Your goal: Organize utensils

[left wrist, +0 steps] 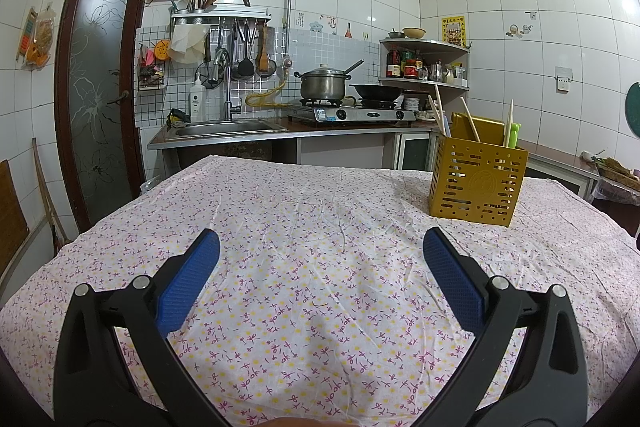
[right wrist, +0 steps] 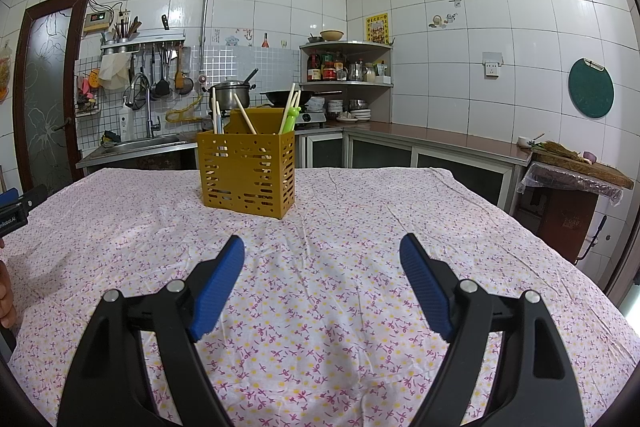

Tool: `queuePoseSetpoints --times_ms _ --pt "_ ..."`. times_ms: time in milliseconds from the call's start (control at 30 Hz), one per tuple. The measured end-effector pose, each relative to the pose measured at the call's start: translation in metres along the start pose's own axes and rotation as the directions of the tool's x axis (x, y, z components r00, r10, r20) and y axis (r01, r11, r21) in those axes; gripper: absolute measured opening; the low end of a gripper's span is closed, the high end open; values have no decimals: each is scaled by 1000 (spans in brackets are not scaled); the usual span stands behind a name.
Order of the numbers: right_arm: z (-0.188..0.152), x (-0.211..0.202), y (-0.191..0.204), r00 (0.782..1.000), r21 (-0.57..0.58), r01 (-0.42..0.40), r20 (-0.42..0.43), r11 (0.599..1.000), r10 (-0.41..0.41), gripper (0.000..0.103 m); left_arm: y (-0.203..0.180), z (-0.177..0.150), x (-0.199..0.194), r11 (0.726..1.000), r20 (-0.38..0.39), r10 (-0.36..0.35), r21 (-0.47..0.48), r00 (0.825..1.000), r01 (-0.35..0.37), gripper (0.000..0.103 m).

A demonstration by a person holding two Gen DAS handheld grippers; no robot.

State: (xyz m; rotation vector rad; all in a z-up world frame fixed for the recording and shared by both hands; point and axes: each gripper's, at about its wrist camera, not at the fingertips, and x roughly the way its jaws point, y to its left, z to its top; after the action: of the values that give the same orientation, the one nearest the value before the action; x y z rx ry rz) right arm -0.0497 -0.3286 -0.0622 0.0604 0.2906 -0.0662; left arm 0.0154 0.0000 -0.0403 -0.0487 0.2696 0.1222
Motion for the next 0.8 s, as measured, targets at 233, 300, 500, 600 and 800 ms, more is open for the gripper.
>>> queuePoseSetpoints --times_ms 233,300,500,600,800 --pt "0 0 0 1000 1 0 -1 1000 0 79 0 0 0 1000 0 0 0 1000 0 98" --pt "0 0 0 1000 0 0 0 1000 0 79 0 0 0 1000 0 0 0 1000 0 98" --pt "0 0 0 1000 0 0 0 1000 0 79 0 0 0 1000 -1 -2 -1 1000 2 98" --pt "0 0 0 1000 1 0 0 1000 0 79 0 -1 1 1000 -2 -4 -2 1000 4 98" --pt "0 0 0 1000 0 0 0 1000 0 79 0 -1 1 1000 -2 -4 -4 1000 4 98"
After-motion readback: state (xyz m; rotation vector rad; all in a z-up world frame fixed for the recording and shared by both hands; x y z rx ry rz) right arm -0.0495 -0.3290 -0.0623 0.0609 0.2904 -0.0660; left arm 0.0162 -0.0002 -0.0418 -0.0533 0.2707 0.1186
